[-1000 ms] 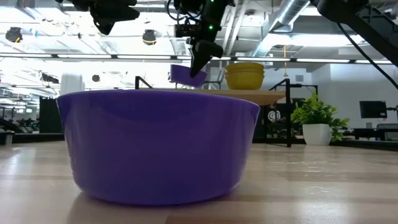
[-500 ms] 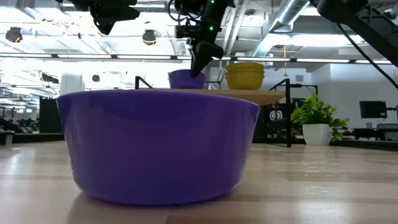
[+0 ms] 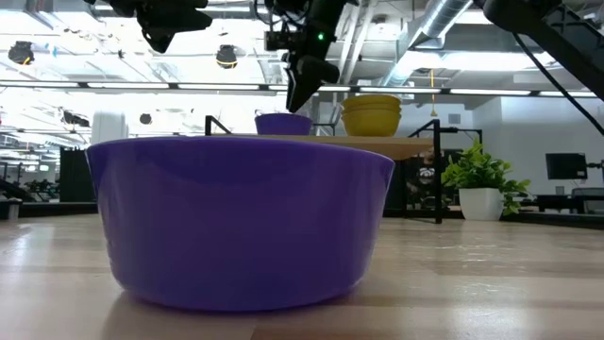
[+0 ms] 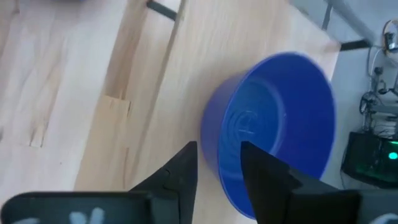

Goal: Pick & Place Mini bowls
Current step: Stack the bottom blue bowl on top of the blue bowl on the shelf

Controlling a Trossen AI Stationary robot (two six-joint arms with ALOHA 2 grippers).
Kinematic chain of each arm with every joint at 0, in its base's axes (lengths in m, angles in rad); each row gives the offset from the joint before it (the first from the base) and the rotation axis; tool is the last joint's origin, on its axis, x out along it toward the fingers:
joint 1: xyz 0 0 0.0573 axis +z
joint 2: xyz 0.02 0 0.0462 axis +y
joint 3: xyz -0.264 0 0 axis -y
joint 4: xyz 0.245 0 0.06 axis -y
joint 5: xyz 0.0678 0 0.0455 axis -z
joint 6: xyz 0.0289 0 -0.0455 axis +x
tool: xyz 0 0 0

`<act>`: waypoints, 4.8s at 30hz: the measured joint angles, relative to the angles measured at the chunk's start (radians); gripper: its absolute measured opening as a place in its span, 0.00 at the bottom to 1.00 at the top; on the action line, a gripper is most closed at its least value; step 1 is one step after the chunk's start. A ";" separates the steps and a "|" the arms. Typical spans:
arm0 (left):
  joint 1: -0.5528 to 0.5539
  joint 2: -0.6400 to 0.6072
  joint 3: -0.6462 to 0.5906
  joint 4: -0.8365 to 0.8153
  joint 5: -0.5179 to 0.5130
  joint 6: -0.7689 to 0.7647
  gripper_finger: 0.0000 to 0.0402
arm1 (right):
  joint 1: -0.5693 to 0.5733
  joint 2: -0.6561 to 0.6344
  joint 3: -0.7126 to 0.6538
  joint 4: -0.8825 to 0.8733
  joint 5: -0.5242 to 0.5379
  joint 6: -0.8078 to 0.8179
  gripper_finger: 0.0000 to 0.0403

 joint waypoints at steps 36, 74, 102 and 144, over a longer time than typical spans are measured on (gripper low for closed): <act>0.000 0.000 0.000 0.031 0.000 -0.001 0.38 | 0.252 -0.303 0.011 -0.187 -1.001 0.293 0.27; 0.000 0.000 0.000 0.034 0.001 -0.001 0.38 | 0.695 -0.302 0.011 -0.128 -0.304 1.296 0.27; 0.000 0.000 0.000 0.034 0.011 0.000 0.38 | 0.850 0.125 -0.017 -0.007 -0.163 0.962 0.27; 0.000 0.000 0.000 0.038 0.012 -0.001 0.38 | 0.812 0.123 -0.194 0.101 -0.245 0.166 0.27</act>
